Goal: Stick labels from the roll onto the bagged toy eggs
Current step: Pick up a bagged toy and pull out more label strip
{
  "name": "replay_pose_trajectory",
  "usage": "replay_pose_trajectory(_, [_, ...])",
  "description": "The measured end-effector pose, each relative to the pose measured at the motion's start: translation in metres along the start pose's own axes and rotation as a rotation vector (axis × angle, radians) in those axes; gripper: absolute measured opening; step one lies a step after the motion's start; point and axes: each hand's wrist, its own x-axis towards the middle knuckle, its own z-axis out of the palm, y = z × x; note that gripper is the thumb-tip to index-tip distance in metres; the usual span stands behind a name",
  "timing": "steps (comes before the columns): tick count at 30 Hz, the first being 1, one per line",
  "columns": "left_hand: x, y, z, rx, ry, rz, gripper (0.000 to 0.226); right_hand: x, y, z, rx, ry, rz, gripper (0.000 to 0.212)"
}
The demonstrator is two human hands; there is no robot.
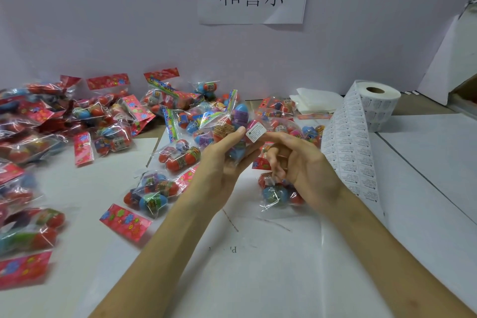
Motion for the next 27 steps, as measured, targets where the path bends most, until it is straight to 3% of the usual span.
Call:
replay_pose_trajectory(8, [0.0011, -0.0002, 0.0021, 0.022, 0.024, 0.004, 0.051, 0.0015, 0.0013, -0.0033, -0.013, 0.017, 0.02, 0.039])
replay_pose_trajectory(18, [0.0005, -0.0023, 0.0024, 0.126, 0.095, 0.05, 0.016, 0.0019, 0.0012, -0.0028, 0.008, 0.028, 0.016, 0.036])
replay_pose_trajectory(27, [0.0011, -0.0024, 0.0019, 0.135, 0.222, 0.133, 0.014, 0.0014, 0.0015, -0.0013, -0.077, 0.013, 0.037, 0.044])
